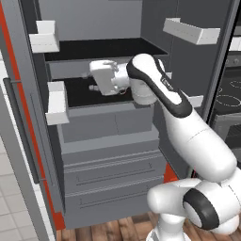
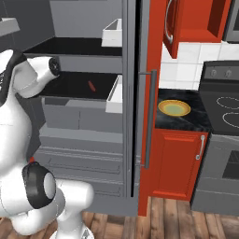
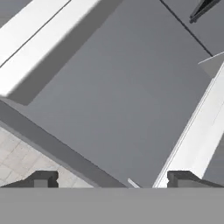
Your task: Move the hot dog bun to the plate on the dining table and place the condiment next to that plate. Then navigate to the fridge and take the sausage and place it on the plate as well.
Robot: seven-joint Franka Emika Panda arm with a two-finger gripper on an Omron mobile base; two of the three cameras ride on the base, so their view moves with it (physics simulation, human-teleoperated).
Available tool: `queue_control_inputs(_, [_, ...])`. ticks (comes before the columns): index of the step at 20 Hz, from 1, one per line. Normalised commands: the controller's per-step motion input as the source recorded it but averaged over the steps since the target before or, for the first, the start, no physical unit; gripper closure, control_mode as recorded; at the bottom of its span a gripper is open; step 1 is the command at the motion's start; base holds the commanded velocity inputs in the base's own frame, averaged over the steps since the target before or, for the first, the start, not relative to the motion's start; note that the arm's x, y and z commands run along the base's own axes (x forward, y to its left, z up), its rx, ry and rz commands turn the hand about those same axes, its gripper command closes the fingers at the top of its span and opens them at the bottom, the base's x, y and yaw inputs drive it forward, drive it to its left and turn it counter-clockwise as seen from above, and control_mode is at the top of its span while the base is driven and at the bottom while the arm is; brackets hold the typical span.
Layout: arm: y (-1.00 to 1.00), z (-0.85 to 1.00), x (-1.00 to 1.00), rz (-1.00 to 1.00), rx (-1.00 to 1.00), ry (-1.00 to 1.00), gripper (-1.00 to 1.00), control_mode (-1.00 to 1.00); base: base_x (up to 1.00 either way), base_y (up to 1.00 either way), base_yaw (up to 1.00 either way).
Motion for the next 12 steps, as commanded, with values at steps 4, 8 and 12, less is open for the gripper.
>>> queue_control_inputs(4, [-0.40, 0.12, -0.81, 0.00, -0.38, -0.32, -1.00, -1.00, 0.00, 0.00, 0.00])
queue_control_inputs(8, [-0.45, 0.13, -0.92, 0.00, -0.42, -0.21, -1.00, -1.00, 0.00, 0.00, 0.00])
queue_control_inputs(12, [-0.55, 0.03, -0.97, 0.00, -0.41, -0.11, -1.00, -1.00, 0.00, 0.00, 0.00])
